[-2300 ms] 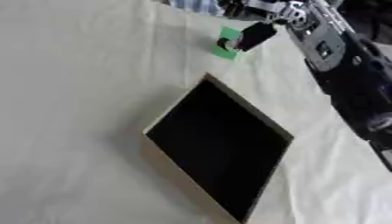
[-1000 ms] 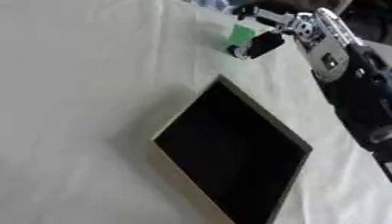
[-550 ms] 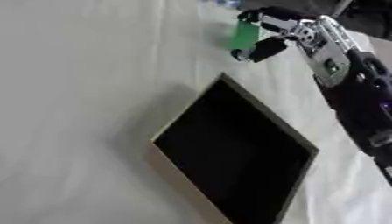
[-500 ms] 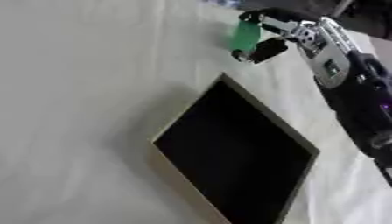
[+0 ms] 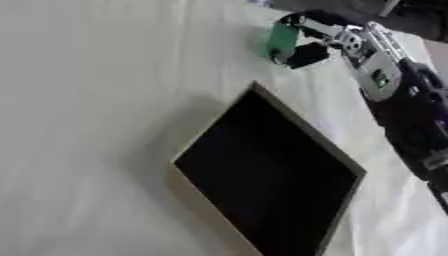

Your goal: Pick up objects on the table and place them in the box.

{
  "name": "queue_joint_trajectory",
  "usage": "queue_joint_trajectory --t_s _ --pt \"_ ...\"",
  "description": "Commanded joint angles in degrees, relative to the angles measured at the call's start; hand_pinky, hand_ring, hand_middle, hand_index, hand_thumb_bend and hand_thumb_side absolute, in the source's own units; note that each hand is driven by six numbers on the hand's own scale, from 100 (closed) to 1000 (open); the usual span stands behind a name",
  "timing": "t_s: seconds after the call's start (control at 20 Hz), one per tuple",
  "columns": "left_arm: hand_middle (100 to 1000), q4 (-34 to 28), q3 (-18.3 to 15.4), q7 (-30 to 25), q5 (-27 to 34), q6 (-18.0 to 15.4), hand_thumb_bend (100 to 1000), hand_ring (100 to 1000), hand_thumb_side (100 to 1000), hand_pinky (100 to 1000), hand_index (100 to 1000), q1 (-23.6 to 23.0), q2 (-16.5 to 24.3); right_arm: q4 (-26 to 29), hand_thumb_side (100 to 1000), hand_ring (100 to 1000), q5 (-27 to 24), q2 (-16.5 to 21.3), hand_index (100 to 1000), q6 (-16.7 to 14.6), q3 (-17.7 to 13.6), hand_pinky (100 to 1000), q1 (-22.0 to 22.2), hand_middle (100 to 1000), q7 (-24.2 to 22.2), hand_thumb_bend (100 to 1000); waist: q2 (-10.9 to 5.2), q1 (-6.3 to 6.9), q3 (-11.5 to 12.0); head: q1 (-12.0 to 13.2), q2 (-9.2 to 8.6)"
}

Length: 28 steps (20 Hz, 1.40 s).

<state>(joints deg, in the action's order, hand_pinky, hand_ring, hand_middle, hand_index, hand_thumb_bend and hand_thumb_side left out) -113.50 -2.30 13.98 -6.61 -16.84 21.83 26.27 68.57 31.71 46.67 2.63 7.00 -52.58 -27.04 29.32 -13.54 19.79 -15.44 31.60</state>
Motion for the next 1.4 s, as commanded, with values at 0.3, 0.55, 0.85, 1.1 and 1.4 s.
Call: queue_joint_trajectory --t_s 0.3,0.55,0.85,1.1,1.4 --pt "615 -1.09 -0.21 -0.34 -0.47 0.36 100 640 730 589 792 0.26 0.86 1.68 241 752 -0.69 1.75 656 1.98 -0.99 759 -0.43 351 5.74 100 -0.96 0.59 -0.13 -0.48 -0.9" --pt "616 -1.09 -0.24 -0.73 -0.58 0.56 100 641 729 589 792 0.09 0.92 2.42 185 736 -2.19 2.07 638 2.34 -0.4 741 -0.63 335 8.36 100 -1.63 0.59 -0.55 -0.09 -0.16" --pt "619 -1.09 -0.55 -0.56 -0.29 0.8 100 645 724 593 793 -0.7 1.03 7.32 127 707 -6.21 4.07 630 2.63 0.16 704 -0.05 329 8.42 100 -4.62 1.68 -2.52 1.4 2.26" --pt "622 -1.09 -0.94 -0.37 0.2 1.09 100 648 720 598 794 -1.95 0.73 14.5 100 672 -10.72 7.73 633 1.5 1.92 634 1.88 330 7.16 100 -8.1 3.35 -5.03 4.0 5.32" --pt "625 -1.09 -1.14 -0.44 0.88 1.39 100 652 708 602 795 -2.69 0.18 23.32 100 664 -16.14 12.52 651 -2.6 4.43 597 7.29 351 7.66 100 -11.15 4.91 -6.84 6.53 8.33"
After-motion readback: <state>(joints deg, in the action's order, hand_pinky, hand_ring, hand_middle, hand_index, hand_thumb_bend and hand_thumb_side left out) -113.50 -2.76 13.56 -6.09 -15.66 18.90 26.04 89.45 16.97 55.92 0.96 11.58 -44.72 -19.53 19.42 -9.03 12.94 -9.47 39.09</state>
